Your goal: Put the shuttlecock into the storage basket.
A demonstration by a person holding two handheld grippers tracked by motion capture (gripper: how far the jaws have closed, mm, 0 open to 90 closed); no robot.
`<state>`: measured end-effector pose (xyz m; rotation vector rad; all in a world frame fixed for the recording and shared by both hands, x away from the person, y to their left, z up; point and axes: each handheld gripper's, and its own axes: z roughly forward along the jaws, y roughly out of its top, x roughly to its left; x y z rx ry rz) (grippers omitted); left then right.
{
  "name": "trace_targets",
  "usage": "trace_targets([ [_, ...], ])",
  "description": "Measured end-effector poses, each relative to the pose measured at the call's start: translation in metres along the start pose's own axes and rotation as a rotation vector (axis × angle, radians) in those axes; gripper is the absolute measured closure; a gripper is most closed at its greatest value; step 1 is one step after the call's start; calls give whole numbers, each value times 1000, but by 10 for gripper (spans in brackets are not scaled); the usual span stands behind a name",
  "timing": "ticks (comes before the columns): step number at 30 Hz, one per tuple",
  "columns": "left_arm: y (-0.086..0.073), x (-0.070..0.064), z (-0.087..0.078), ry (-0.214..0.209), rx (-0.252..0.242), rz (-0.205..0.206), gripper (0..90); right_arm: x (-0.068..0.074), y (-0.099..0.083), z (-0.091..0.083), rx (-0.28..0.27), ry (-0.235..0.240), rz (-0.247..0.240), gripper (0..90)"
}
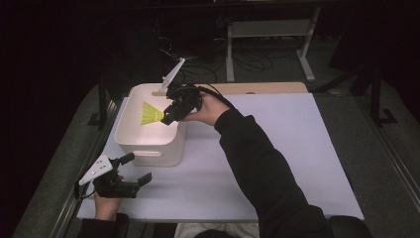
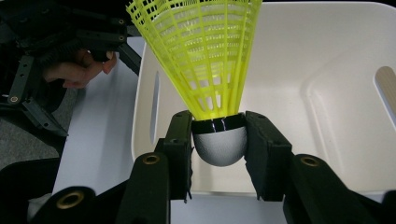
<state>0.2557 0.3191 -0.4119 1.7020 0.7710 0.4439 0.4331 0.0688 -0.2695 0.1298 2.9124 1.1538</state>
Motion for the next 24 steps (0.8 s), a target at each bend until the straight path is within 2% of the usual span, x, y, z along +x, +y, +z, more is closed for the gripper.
trace_targets([
  [11, 0, 0, 0, -2, -1, 1, 0, -1, -4, 15, -5, 23, 9, 624],
  [24, 0, 0, 0, -3, -1, 1, 0, -3, -11, 36, 24, 51, 24, 624],
])
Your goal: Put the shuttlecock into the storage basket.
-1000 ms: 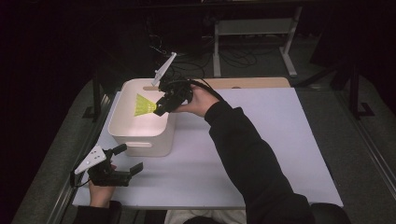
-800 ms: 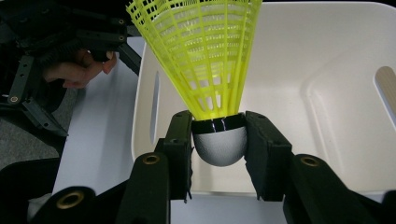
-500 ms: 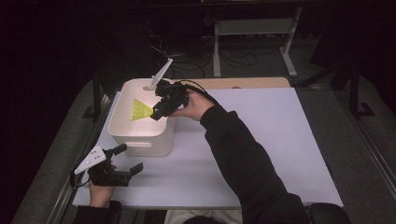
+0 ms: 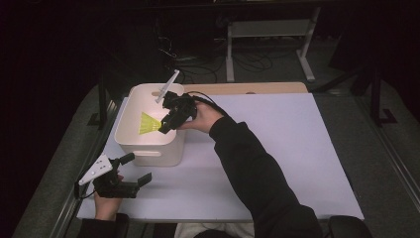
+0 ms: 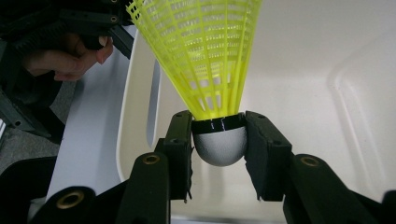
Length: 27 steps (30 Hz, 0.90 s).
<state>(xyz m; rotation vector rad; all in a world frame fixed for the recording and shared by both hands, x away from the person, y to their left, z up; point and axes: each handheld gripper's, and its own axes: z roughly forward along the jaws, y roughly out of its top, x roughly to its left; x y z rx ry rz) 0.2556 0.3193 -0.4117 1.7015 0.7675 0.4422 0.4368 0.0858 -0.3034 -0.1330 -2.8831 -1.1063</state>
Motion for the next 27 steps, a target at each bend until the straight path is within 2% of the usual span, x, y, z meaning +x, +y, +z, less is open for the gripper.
trace_targets([
  [14, 0, 0, 0, -3, -2, -3, 0, -2, -1, 17, 13, 14, 2, 623],
  [20, 0, 0, 0, -3, -5, -5, 0, -3, -2, 16, 29, 2, 9, 613],
  [27, 0, 0, 0, -3, -3, -4, 0, -4, -2, 9, 3, 9, 34, 543],
])
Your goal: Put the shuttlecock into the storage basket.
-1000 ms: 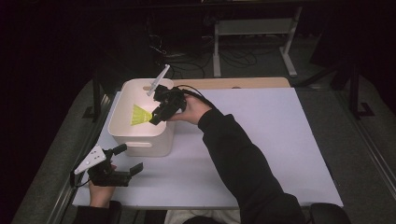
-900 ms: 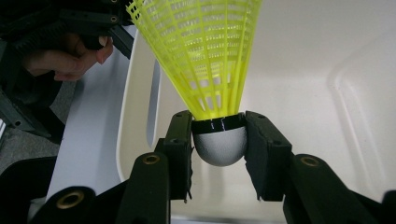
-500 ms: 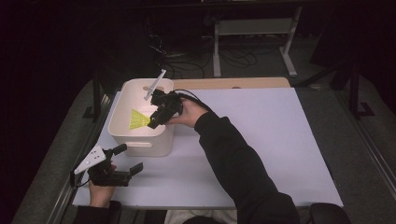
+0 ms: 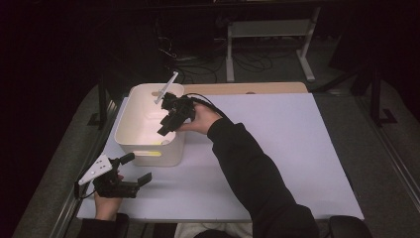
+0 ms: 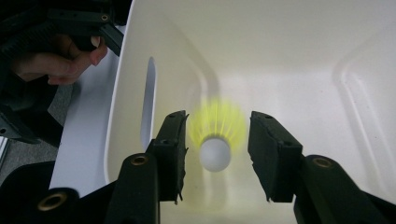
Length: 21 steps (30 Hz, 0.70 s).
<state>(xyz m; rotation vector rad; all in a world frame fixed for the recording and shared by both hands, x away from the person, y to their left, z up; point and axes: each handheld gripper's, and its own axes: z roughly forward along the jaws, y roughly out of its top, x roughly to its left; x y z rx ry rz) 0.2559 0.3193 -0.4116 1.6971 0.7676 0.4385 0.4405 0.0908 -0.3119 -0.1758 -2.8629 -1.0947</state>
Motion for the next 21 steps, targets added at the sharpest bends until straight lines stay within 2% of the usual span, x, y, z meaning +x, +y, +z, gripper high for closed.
trace_targets([
  [11, 0, 0, 0, -1, 1, 0, 0, 0, -2, -15, -40, -23, 21, 400],
  [21, 0, 0, 0, 0, 0, -1, 0, 0, -7, -25, -61, -64, 47, 226],
])
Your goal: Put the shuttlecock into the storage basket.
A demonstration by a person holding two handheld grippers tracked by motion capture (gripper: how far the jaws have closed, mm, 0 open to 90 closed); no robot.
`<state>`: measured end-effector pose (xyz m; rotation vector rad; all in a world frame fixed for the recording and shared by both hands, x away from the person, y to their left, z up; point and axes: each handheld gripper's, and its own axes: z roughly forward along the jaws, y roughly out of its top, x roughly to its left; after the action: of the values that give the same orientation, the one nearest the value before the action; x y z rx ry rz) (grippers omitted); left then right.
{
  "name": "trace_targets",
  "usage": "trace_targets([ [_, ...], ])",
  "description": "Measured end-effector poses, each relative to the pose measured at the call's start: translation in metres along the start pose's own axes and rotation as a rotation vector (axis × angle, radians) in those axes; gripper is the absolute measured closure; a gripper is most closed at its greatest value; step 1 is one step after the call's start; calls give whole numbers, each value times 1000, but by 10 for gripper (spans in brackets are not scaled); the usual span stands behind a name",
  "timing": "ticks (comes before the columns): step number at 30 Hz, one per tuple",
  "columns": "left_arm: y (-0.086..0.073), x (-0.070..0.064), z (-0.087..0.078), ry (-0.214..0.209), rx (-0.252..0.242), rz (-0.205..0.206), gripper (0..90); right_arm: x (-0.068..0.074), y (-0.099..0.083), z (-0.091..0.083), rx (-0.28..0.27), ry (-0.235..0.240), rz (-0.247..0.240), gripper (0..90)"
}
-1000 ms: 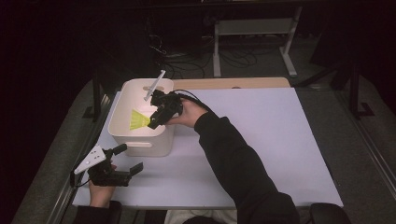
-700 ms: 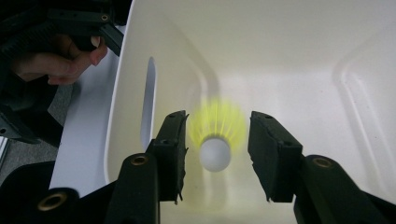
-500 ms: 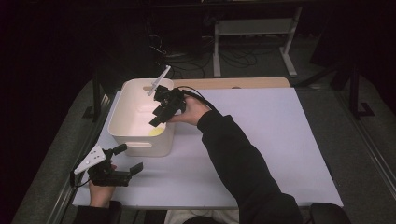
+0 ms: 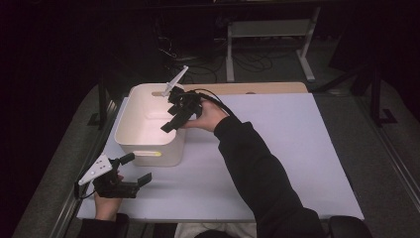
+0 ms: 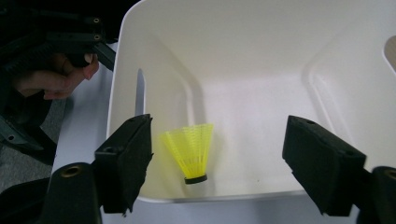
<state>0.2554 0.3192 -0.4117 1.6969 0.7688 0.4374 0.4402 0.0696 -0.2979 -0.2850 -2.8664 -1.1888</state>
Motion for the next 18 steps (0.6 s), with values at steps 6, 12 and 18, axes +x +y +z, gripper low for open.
trace_targets([
  [6, 0, 0, 0, 0, 0, 0, 0, -2, -4, -9, -28, -12, 20, 145],
  [12, 0, 0, 0, -1, 0, 1, 0, -3, -8, -19, -50, -30, 23, 99],
  [18, 0, 0, 0, 0, 0, 1, 0, -4, -13, -27, -71, -40, 31, 2],
])
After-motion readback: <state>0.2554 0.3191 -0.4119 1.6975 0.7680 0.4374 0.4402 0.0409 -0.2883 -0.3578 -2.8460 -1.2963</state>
